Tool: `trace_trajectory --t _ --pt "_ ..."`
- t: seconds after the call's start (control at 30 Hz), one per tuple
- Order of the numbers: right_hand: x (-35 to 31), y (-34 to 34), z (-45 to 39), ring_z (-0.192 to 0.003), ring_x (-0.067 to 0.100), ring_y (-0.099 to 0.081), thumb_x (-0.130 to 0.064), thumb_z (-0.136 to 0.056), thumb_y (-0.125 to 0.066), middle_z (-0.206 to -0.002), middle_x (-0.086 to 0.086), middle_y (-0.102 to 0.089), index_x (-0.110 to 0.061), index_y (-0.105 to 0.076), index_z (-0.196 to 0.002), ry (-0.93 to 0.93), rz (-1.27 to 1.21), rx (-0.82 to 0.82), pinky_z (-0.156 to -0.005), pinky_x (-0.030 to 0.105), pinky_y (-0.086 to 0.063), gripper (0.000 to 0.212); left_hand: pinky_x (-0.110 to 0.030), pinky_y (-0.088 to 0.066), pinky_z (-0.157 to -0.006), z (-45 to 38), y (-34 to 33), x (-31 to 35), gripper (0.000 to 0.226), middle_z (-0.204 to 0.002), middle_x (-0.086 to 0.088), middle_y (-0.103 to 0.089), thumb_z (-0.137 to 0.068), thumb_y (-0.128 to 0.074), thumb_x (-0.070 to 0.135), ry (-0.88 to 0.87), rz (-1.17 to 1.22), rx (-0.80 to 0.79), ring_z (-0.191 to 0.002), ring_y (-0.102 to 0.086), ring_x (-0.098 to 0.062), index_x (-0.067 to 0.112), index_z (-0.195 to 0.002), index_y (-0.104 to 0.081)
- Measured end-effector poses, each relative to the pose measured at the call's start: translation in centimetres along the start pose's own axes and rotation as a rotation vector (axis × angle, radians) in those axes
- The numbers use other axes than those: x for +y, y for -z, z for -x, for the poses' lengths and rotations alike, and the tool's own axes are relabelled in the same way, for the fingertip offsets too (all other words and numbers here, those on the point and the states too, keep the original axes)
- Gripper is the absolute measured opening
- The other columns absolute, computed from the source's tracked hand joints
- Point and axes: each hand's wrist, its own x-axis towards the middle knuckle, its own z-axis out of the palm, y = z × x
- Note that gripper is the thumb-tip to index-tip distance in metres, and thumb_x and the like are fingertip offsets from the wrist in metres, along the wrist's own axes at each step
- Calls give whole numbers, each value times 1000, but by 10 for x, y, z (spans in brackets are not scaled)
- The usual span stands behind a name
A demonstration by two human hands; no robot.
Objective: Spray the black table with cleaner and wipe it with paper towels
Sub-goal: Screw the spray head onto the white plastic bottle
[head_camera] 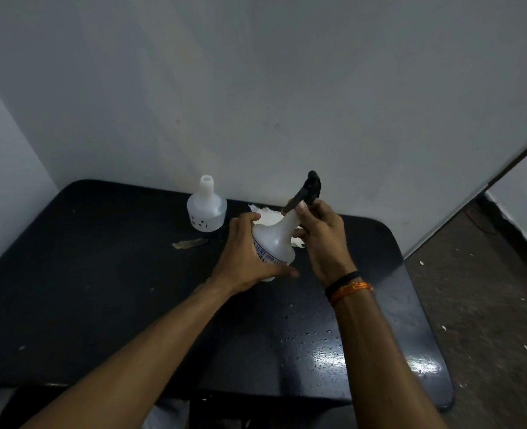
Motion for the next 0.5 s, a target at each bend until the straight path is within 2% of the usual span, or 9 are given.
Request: trace_trajectory --t 0.13,0.2,0.33,0.43,0.5 --pt "0 1 -1 -98 25 -67 -9 -99 -58 -108 18 -68 -7 -69 -110 17 11 32 -79 38 -56 15 -35 -52 -99 -2 3 -3 123 -135 1 -43 -43 -96 54 25 35 -21 -119 -51 -15 23 -142 -29" --pt "0 3 -2 -100 26 -66 -7 -101 -54 -109 20 -67 -3 -68 -113 12 21 33 -84 42 -56 19 -37 -53 -98 -2 4 -4 124 -134 2 -46 -44 -95 54 49 64 -47 -118 -53 -16 25 -144 -28" --pt "0 6 -3 -95 22 -64 -6 -102 -52 -104 13 -68 4 -67 -114 22 35 21 -76 34 -55 22 -40 -55 -97 -2 4 -3 118 -131 2 -51 -45 -93 54 64 72 -64 -116 -56 -17 24 -143 -33" --pt "1 7 -2 -80 7 -64 -9 -95 -64 -97 5 -70 2 -69 -114 51 77 30 -62 23 -52 22 -35 -55 -95 -3 3 -4 113 -132 4 -52 -50 -94 51 67 65 -80 -117 -55 -15 24 -143 -35" --pt "2 7 -3 -73 2 -62 -11 -93 -68 -92 1 -70 0 -70 -113 62 114 69 -60 21 -50 23 -26 -53 -90 -3 2 -5 110 -128 8 -52 -51 -93 52 64 44 -100 -113 -55 -11 25 -143 -37"
